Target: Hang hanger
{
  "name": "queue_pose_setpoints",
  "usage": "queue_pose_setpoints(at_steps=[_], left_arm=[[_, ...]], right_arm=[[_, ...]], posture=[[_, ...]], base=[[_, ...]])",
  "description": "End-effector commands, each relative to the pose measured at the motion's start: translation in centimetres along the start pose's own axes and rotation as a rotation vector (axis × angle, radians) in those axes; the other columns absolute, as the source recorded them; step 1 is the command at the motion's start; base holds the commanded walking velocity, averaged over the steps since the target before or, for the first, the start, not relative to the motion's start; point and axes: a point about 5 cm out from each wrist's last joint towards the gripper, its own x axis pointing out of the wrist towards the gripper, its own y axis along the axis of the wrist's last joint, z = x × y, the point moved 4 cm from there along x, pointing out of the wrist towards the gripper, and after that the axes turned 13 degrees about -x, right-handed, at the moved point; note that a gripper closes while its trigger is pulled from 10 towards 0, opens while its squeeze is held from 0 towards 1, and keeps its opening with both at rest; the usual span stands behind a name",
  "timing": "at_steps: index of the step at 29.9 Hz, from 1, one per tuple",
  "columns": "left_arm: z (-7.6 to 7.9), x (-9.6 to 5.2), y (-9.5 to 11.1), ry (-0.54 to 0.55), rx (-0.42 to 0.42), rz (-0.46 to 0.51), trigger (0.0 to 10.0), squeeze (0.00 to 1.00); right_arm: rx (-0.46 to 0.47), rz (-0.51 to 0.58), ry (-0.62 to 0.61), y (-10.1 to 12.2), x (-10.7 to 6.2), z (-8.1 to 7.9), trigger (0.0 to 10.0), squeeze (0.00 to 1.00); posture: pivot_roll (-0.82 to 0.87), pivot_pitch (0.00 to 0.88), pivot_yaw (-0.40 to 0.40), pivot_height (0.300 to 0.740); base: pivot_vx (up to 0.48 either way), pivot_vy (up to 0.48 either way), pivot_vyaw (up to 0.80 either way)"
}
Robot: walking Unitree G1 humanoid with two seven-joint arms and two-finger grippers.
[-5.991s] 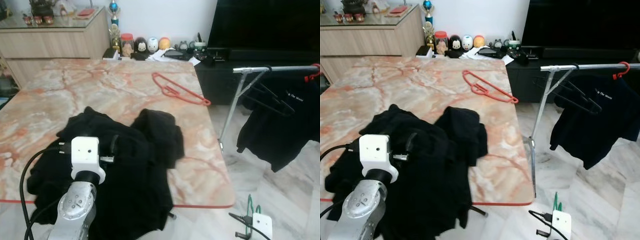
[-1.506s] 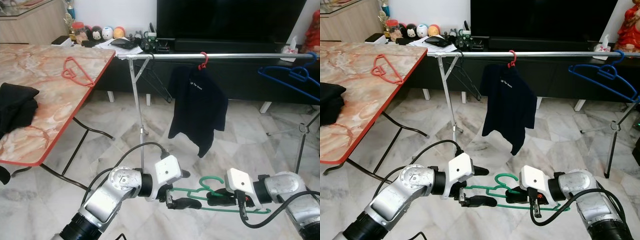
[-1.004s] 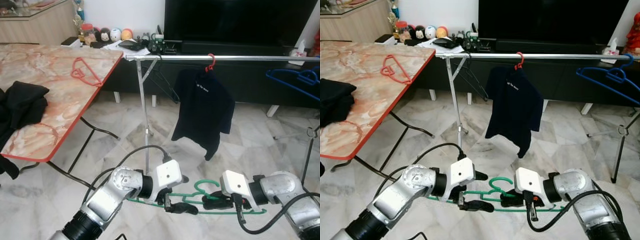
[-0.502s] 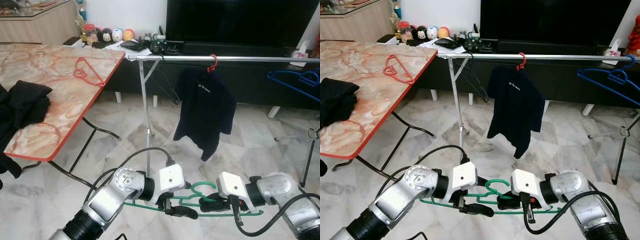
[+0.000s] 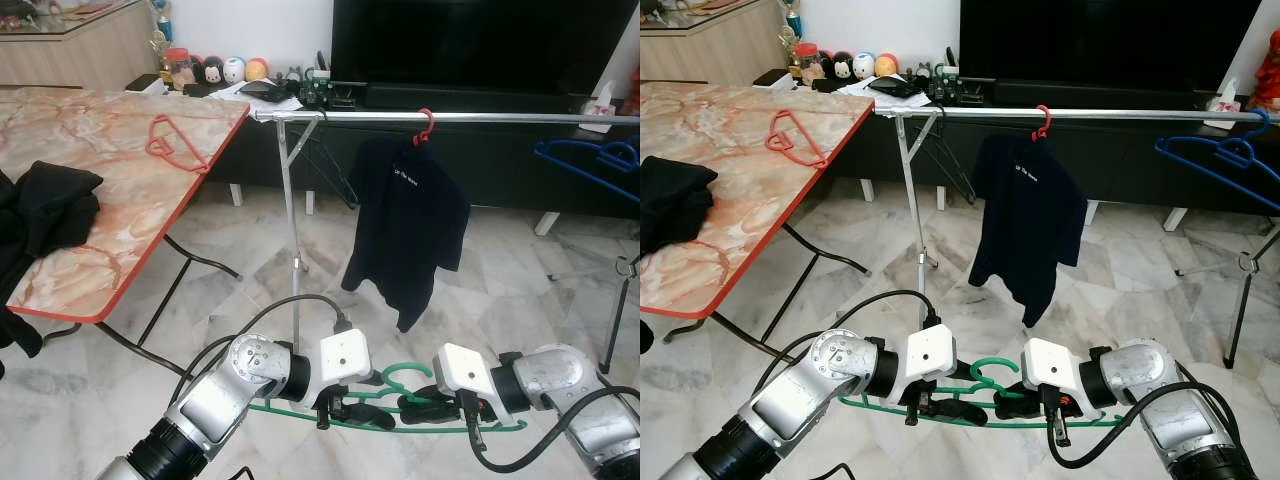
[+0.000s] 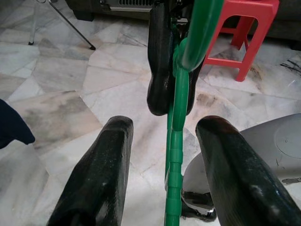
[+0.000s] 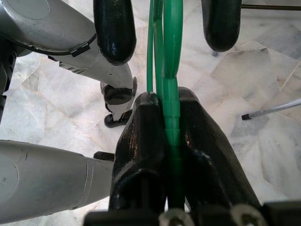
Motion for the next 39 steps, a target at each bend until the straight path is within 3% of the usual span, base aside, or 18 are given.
queue_pose_setpoints(at_steps=[1, 15, 18, 26, 27, 28, 29, 30, 39], left_arm=[[0.0, 0.1, 0.1, -0.013, 0.023, -0.015, 0.0, 0.00], [0.0, 0.1, 0.1, -0.013, 0.023, -0.015, 0.0, 0.00], [0.3, 0.0, -1.0, -0.037, 0.038, -0.089, 0.0, 0.00], [0.3, -0.1, -1.3, -0.038, 0.053, -0.112, 0.0, 0.00], [0.2, -0.1, -1.3, -0.036, 0.053, -0.112, 0.0, 0.00], [0.2, -0.1, -1.3, -0.035, 0.054, -0.113, 0.0, 0.00], [0.1, -0.2, -1.3, -0.031, 0.057, -0.113, 0.0, 0.00], [0.0, -0.2, -1.3, -0.026, 0.060, -0.114, 0.0, 0.00], [-0.2, -0.3, -1.5, -0.016, 0.067, -0.125, 0.0, 0.00]], right_arm=[[-0.023, 0.014, -0.001, 0.6, 0.1, 0.2, 10.0, 0.00], [-0.023, 0.014, -0.001, 0.6, 0.1, 0.2, 10.0, 0.00], [-0.029, 0.023, -0.003, 1.0, 0.3, 0.4, 10.0, 0.00], [-0.026, 0.023, 0.008, 0.9, 0.4, 0.3, 10.0, 0.00], [-0.024, 0.023, 0.009, 0.9, 0.4, 0.3, 10.0, 0.47], [-0.022, 0.024, 0.010, 0.9, 0.4, 0.3, 10.0, 0.47], [-0.021, 0.024, 0.011, 0.8, 0.4, 0.3, 10.0, 0.94], [-0.021, 0.023, 0.012, 0.8, 0.4, 0.3, 10.0, 1.00], [-0.017, 0.015, 0.014, 0.6, 0.3, 0.3, 10.0, 1.00]], posture=[[-0.03, 0.000, -0.015, 0.740], [-0.03, 0.000, -0.015, 0.740], [-0.03, 0.000, -0.011, 0.740], [-0.03, 0.000, -0.012, 0.740], [-0.02, 0.000, -0.014, 0.740], [-0.02, 0.000, -0.014, 0.740], [-0.02, 0.000, -0.014, 0.740], [-0.02, 0.000, -0.014, 0.740], [-0.03, 0.000, -0.016, 0.740]], base=[[0.000, 0.000, 0.00], [0.000, 0.000, 0.00], [0.000, 0.000, 0.00], [0.000, 0.000, 0.00], [0.000, 0.000, 0.00], [0.000, 0.000, 0.00], [0.000, 0.000, 0.00], [0.000, 0.000, 0.00], [0.000, 0.000, 0.00]])
